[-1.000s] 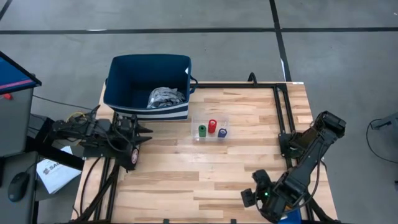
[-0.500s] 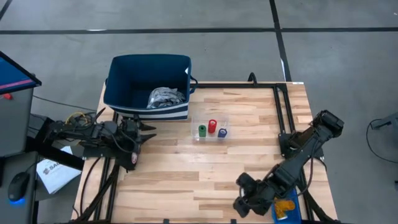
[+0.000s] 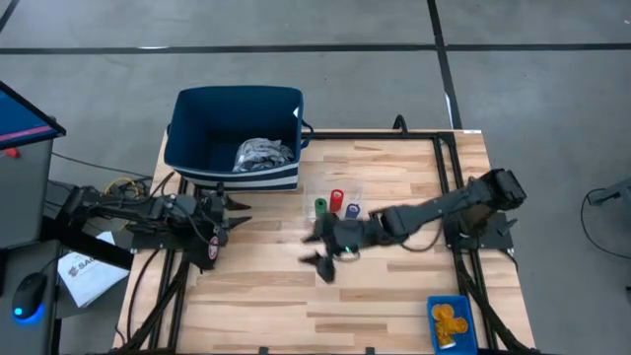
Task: Pick & place medical supplies in basket/bin
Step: Return to Home Position
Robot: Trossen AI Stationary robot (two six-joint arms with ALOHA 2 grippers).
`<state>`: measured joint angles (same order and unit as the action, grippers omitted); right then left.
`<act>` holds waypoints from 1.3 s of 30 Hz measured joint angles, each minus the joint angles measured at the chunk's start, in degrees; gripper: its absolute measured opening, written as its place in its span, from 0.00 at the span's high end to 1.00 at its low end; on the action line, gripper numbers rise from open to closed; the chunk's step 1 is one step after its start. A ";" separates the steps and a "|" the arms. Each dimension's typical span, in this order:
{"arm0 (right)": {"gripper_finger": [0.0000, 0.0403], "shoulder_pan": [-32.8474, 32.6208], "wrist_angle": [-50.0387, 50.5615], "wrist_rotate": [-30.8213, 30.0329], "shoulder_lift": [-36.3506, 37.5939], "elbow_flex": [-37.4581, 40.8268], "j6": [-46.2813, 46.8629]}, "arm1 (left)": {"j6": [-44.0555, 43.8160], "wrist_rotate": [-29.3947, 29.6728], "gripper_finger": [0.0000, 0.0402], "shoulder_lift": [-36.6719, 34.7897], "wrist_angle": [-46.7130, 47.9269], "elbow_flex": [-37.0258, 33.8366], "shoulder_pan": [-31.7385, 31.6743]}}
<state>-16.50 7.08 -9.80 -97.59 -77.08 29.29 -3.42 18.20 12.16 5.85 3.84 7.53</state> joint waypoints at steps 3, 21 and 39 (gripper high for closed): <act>0.35 3.04 -5.94 -0.96 0.39 0.76 -9.78 | 0.00 0.00 0.66 0.73 0.08 0.00 0.00; 0.35 6.06 -46.24 4.97 36.94 53.88 -20.48 | 0.00 0.00 0.66 3.41 -0.95 0.00 0.00; 0.35 -0.19 -28.90 -2.39 78.01 73.74 -28.37 | 0.00 0.00 0.66 3.45 -1.40 0.01 0.00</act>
<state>-16.69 -21.83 -12.19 -19.58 -3.33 0.92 -3.42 18.20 15.62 4.45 3.84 7.53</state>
